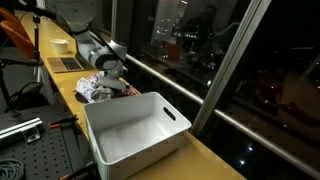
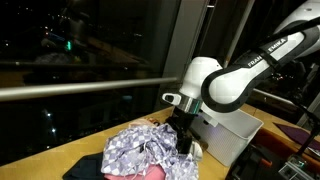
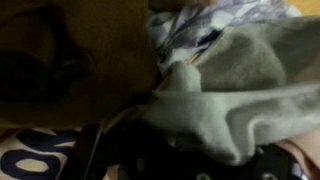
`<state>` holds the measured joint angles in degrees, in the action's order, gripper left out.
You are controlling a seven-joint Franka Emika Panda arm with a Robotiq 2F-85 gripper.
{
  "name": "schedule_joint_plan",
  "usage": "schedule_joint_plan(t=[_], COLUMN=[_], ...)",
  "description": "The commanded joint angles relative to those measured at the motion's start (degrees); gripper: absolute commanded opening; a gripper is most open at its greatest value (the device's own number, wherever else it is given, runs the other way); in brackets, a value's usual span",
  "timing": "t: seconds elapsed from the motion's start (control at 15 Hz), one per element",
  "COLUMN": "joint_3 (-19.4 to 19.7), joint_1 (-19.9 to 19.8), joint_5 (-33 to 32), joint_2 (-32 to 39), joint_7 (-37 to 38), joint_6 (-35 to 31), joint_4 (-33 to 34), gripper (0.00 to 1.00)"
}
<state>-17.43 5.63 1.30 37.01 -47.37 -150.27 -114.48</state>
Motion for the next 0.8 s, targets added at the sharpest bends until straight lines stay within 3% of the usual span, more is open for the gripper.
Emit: schedule_joint_plan(t=[0.0, 0.53, 0.73], joint_3=[-1.88, -8.86, -11.17], joint_1=[-4.42, -17.40, -21.29], joint_5=[0.92, 11.57, 21.34], joint_2=[-1.25, -16.11, -22.84], joint_7=[-1.15, -7.73, -15.70], joint_6=[-1.58, -4.06, -3.62], joint_4=[-2.03, -15.32, -20.05], gripper=[0.74, 0.12, 0.00])
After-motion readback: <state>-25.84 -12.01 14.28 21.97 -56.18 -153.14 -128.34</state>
